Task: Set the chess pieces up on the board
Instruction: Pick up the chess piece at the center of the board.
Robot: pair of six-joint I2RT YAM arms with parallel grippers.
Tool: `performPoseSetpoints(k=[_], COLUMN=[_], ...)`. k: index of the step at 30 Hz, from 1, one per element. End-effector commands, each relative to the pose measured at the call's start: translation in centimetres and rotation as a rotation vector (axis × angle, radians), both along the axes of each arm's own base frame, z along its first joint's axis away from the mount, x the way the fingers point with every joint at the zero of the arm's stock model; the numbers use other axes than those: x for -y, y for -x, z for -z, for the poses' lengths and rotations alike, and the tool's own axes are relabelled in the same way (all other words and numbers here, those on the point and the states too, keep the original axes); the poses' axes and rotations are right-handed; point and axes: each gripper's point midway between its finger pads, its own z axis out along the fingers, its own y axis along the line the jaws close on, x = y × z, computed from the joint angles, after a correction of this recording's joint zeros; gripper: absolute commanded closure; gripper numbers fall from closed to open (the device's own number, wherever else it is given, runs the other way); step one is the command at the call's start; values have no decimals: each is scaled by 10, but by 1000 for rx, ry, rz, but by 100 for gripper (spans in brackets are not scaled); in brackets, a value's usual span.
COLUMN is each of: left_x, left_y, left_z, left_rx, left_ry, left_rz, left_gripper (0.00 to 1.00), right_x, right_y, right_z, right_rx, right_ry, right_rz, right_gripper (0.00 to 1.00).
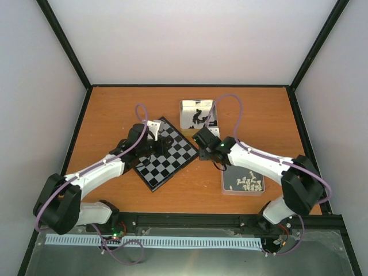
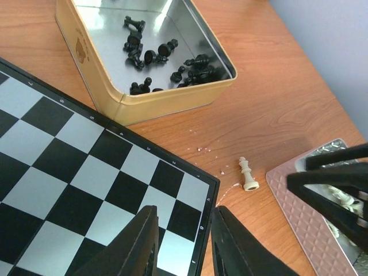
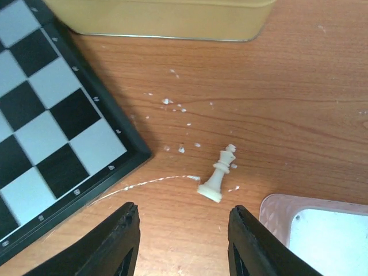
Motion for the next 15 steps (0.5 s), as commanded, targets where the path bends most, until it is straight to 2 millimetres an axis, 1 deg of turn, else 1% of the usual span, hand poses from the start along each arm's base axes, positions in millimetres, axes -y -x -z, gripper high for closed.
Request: performPoseSetpoints(k=[1,5,9,15], left_x=[-9,-17,-21,-21], left_y=[5,12,17,18], left_z=[-17,-20,-19,-19], left_rx=[38,35,36,27], left_ry=[27,44,42,46], left_rz=[-46,-74,-85,-80], left_gripper=[73,70,67,66], right_x=[19,11,3,13], right_y=[-5,-10,-18,-22], right_z=[21,43,56,66], right_rx=[-63,-108,-112,-104], right_ry=[106,107,93,116], right_rz=[68,91,112,189], right_gripper=[56,52,50,50])
